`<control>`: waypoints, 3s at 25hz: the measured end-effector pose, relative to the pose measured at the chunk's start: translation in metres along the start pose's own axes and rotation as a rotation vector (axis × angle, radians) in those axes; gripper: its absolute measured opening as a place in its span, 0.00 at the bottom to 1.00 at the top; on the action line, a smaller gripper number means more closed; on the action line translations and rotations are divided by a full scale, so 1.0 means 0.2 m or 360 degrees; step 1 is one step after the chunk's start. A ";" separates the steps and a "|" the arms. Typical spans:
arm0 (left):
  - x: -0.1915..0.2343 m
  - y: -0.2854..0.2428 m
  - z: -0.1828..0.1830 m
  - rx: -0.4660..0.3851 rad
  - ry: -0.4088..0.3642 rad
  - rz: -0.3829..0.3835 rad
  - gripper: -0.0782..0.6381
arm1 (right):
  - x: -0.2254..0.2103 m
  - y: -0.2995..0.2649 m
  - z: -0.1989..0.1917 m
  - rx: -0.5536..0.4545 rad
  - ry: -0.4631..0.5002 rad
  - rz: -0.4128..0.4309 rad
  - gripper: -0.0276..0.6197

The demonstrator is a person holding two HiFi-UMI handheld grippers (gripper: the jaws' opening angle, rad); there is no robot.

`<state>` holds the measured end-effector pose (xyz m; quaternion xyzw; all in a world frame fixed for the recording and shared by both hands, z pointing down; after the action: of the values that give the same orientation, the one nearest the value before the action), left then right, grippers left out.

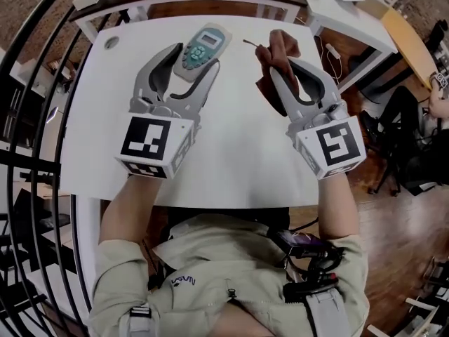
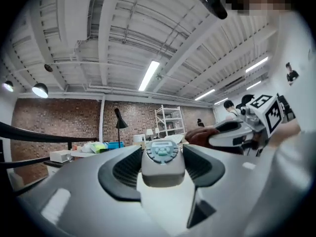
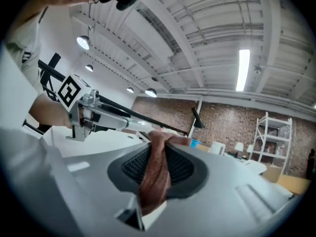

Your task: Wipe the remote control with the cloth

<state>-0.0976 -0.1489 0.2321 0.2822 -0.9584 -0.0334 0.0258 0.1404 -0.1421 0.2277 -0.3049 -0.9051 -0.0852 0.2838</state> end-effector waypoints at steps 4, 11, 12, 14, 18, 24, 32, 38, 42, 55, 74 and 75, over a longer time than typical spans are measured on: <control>0.09 -0.13 -0.14 0.0203 -0.0050 0.0101 0.49 | -0.05 -0.10 -0.16 0.0162 -0.0021 0.0015 0.17; 0.12 -0.28 -0.32 0.0491 -0.0077 0.0082 0.49 | -0.05 -0.24 -0.41 0.0500 -0.0031 0.0172 0.17; 0.13 -0.30 -0.35 0.0533 -0.0073 0.0076 0.49 | -0.04 -0.25 -0.44 0.0538 -0.0038 0.0200 0.17; 0.13 -0.31 -0.40 0.0609 -0.0065 0.0067 0.49 | -0.03 -0.27 -0.49 0.0602 -0.0047 0.0245 0.17; 0.13 -0.33 -0.45 0.0745 -0.0065 0.0049 0.49 | -0.01 -0.29 -0.55 0.0707 -0.0061 0.0314 0.17; 0.14 -0.36 -0.55 0.0995 0.0002 0.0033 0.49 | 0.01 -0.32 -0.61 0.0793 -0.0097 0.0409 0.18; 0.18 -0.38 -0.59 0.1170 0.0122 -0.0015 0.49 | -0.02 -0.30 -0.59 0.0781 -0.0154 0.0401 0.34; 0.12 -0.21 -0.36 0.0765 0.0001 0.0080 0.42 | -0.09 -0.08 -0.33 0.0472 -0.0239 0.0047 0.31; 0.00 0.05 -0.13 0.0299 -0.0061 0.0154 0.23 | 0.01 0.15 -0.05 0.0195 -0.0230 -0.0175 0.06; -0.59 0.97 -0.23 -0.0022 0.0061 0.0103 0.11 | 0.85 0.93 0.23 0.0151 -0.0312 -0.0380 0.05; -0.66 1.14 -0.42 0.0058 0.0084 0.0094 0.11 | 1.02 0.99 0.19 0.0270 -0.0409 -0.0370 0.05; -0.65 1.14 -0.42 0.0058 0.0086 0.0094 0.11 | 1.02 0.98 0.18 0.0271 -0.0409 -0.0367 0.05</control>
<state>-0.1054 0.1083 0.3293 0.2550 -0.9657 -0.0075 0.0476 0.1077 0.1302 0.3099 -0.1824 -0.9668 -0.0007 0.1790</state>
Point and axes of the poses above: the fingertips, and each gripper's own axes: y backward along the fingers, x to its left, z out of its top, the point moved 10 cm from there along y, backward along the fingers, and after that the axes turned 11 degrees about y, right-handed, at the moved point
